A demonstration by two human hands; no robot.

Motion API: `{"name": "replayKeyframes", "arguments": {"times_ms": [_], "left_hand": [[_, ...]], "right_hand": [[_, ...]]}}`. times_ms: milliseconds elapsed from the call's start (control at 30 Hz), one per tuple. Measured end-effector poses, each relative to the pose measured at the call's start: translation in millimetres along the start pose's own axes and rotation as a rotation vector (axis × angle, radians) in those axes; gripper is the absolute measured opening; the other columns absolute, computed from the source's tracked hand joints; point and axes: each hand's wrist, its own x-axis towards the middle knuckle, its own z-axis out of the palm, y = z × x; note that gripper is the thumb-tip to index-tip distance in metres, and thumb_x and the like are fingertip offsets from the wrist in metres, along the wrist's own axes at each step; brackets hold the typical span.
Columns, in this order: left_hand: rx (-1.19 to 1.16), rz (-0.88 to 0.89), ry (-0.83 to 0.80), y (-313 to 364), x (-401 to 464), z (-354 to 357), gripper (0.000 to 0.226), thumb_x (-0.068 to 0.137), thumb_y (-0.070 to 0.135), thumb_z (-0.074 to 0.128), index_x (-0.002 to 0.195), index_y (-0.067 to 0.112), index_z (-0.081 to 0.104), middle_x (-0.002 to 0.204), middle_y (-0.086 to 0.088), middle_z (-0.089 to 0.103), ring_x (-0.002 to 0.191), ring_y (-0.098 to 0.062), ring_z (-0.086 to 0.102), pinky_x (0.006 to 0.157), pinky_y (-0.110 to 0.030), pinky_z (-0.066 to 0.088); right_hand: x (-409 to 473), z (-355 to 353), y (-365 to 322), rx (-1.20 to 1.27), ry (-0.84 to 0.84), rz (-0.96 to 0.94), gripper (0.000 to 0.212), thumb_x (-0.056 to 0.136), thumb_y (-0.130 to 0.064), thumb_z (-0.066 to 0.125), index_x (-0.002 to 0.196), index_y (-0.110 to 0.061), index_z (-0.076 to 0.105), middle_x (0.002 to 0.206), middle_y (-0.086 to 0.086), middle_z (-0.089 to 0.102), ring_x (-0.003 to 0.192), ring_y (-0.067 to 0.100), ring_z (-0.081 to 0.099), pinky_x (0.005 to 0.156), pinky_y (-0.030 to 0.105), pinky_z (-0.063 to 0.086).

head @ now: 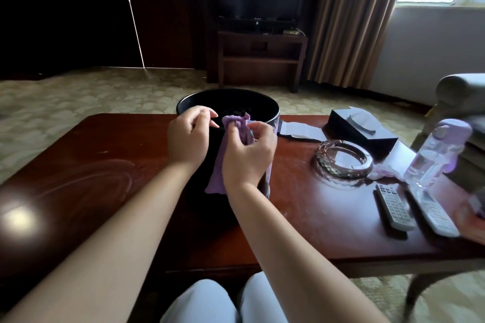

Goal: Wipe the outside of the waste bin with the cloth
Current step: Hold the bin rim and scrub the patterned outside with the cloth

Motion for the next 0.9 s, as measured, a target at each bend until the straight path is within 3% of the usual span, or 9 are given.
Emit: {"name": "replayKeyframes", "arguments": {"times_ms": [67, 200, 300, 400, 467, 567, 733, 900], "left_hand": [[-0.037, -0.014, 0.003, 0.0, -0.4, 0.1, 0.024, 0.086, 0.022, 0.042, 0.072, 0.023, 0.062, 0.066, 0.008, 0.065, 0.069, -0.013, 0.062, 0.071, -0.030, 0.045], [0.024, 0.002, -0.009, 3.4, -4.2, 2.5, 0.023, 0.082, 0.028, 0.043, 0.070, 0.024, 0.062, 0.064, 0.011, 0.062, 0.068, -0.009, 0.058, 0.065, -0.025, 0.041], [0.069, 0.031, 0.014, 3.0, -4.3, 4.0, 0.031, 0.076, 0.039, 0.039, 0.069, 0.023, 0.063, 0.063, 0.012, 0.060, 0.068, -0.007, 0.055, 0.062, -0.024, 0.038], [0.100, 0.019, 0.027, 6.1, -4.4, 8.6, 0.030, 0.078, 0.035, 0.040, 0.068, 0.020, 0.063, 0.064, 0.010, 0.059, 0.070, -0.011, 0.056, 0.063, -0.027, 0.039], [0.126, 0.037, 0.029, 7.7, -4.3, 12.3, 0.029, 0.079, 0.032, 0.040, 0.068, 0.018, 0.064, 0.070, 0.007, 0.062, 0.076, -0.015, 0.058, 0.068, -0.030, 0.041], [0.142, 0.051, 0.041, 7.6, -4.3, 15.1, 0.028, 0.079, 0.028, 0.041, 0.066, 0.017, 0.064, 0.075, -0.001, 0.064, 0.079, -0.019, 0.058, 0.074, -0.035, 0.043], [0.182, 0.145, 0.025, 9.8, -9.6, 18.0, 0.028, 0.080, 0.027, 0.044, 0.066, 0.016, 0.066, 0.072, 0.006, 0.060, 0.075, -0.018, 0.058, 0.078, -0.041, 0.046], [0.417, 0.542, 0.014, 17.1, -28.4, 16.9, 0.020, 0.077, 0.020, 0.053, 0.083, 0.011, 0.069, 0.088, -0.006, 0.058, 0.083, -0.023, 0.052, 0.083, -0.037, 0.038]], "right_hand": [[2.7, -2.2, 10.4, -0.013, 0.065, 0.071, 0.017, 0.082, -0.018, 0.069, 0.087, -0.015, 0.053, 0.093, 0.002, 0.052, 0.080, 0.004, 0.048, 0.072, 0.003, 0.034], [0.4, -19.5, 41.2, -0.041, 0.103, 0.448, 0.021, 0.086, -0.027, 0.065, 0.093, -0.018, 0.048, 0.101, 0.006, 0.060, 0.089, 0.016, 0.058, 0.072, 0.014, 0.038], [-2.2, -33.4, 49.6, -0.055, 0.102, 0.570, 0.020, 0.087, -0.024, 0.063, 0.094, -0.014, 0.047, 0.093, 0.003, 0.059, 0.085, 0.016, 0.057, 0.065, 0.012, 0.033], [3.0, -44.5, 46.8, -0.014, 0.120, 0.698, 0.024, 0.085, -0.026, 0.064, 0.094, -0.012, 0.047, 0.087, 0.001, 0.056, 0.080, 0.018, 0.053, 0.068, 0.020, 0.035], [7.5, -49.1, 41.9, 0.029, 0.105, 0.770, 0.025, 0.084, -0.028, 0.064, 0.090, -0.012, 0.046, 0.081, 0.000, 0.053, 0.071, 0.018, 0.051, 0.062, 0.025, 0.036], [11.9, -52.9, 34.9, 0.060, 0.079, 0.794, 0.024, 0.083, -0.025, 0.067, 0.080, -0.013, 0.046, 0.076, -0.001, 0.054, 0.060, 0.011, 0.048, 0.050, 0.021, 0.035], [14.9, -57.9, 31.1, 0.139, 0.087, 0.711, 0.017, 0.086, -0.011, 0.063, 0.080, -0.013, 0.048, 0.068, -0.006, 0.051, 0.058, 0.004, 0.047, 0.051, 0.011, 0.037], [17.6, -62.0, 26.0, 0.148, -0.004, 0.608, 0.021, 0.087, -0.010, 0.063, 0.072, -0.018, 0.050, 0.066, -0.005, 0.052, 0.057, 0.005, 0.047, 0.057, 0.017, 0.040]]}}
